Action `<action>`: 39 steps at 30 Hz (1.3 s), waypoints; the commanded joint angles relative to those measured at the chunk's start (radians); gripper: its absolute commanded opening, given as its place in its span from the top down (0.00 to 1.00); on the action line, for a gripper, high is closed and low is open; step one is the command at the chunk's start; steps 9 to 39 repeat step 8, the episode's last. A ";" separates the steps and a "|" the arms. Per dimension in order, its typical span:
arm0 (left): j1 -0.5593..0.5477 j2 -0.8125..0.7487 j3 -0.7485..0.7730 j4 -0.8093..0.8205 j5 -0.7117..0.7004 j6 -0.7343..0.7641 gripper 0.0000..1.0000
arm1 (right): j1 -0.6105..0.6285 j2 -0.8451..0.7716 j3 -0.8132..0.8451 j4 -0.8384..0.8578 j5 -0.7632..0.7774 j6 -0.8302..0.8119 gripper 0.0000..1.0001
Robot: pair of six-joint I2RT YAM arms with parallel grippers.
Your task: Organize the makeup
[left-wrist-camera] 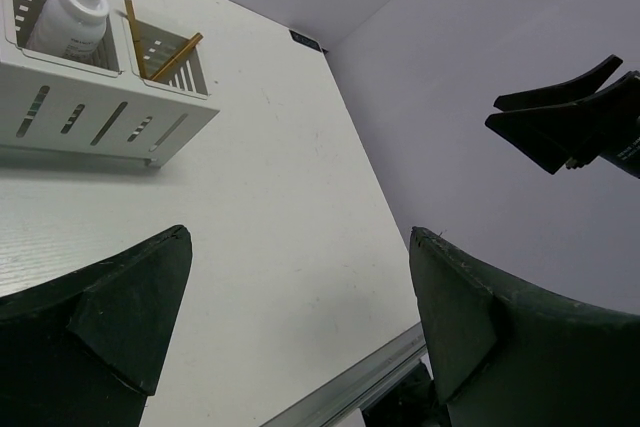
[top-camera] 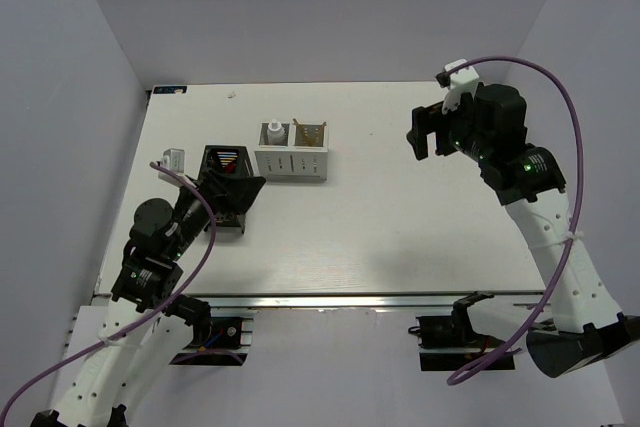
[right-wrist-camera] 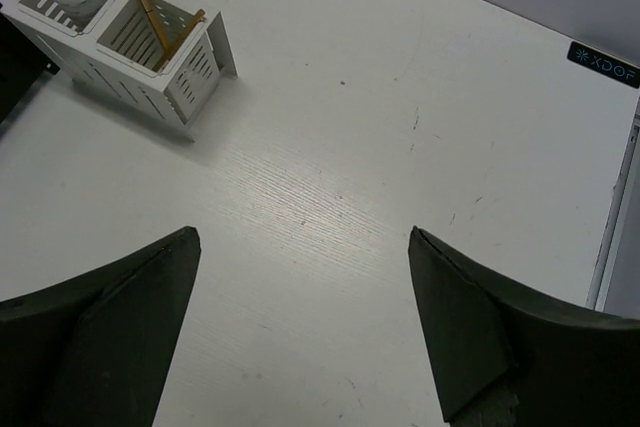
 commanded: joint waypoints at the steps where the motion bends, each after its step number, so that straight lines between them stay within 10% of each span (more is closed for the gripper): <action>1: -0.003 -0.005 0.034 0.016 0.009 0.012 0.02 | 0.003 -0.007 -0.004 0.029 0.021 0.009 0.11; 39: -0.005 -0.026 0.025 0.005 -0.004 0.016 0.02 | -0.009 -0.005 -0.035 0.068 0.079 -0.003 0.11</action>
